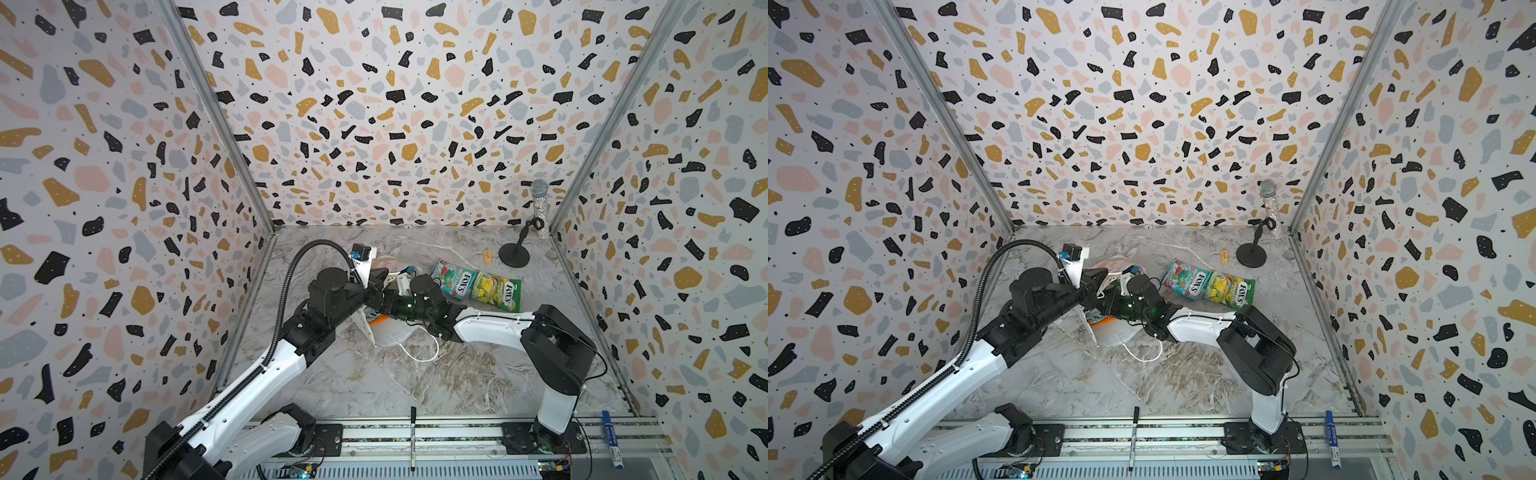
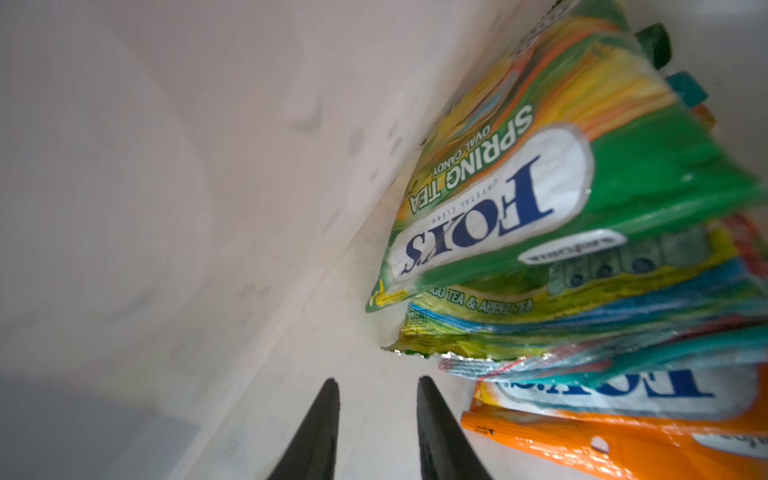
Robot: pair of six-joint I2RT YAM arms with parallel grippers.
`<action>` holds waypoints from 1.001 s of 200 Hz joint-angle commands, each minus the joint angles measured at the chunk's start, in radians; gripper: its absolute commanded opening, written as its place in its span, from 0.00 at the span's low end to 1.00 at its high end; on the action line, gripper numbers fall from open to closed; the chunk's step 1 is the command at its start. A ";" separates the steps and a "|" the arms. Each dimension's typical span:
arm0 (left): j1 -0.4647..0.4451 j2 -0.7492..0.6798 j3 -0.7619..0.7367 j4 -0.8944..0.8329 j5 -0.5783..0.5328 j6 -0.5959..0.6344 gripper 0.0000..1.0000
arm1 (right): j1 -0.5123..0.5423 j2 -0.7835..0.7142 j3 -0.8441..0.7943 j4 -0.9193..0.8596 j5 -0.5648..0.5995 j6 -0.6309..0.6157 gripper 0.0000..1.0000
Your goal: Take the snacks out of the paper bag
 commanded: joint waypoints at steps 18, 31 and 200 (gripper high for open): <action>-0.010 -0.023 -0.008 0.039 0.007 0.034 0.00 | -0.004 0.016 -0.002 0.067 0.074 0.123 0.37; -0.011 -0.023 -0.009 0.038 0.008 0.038 0.00 | -0.007 0.020 -0.001 0.051 0.101 0.139 0.39; -0.036 -0.047 -0.010 0.018 0.029 0.104 0.00 | -0.031 0.130 0.064 0.084 0.171 0.240 0.49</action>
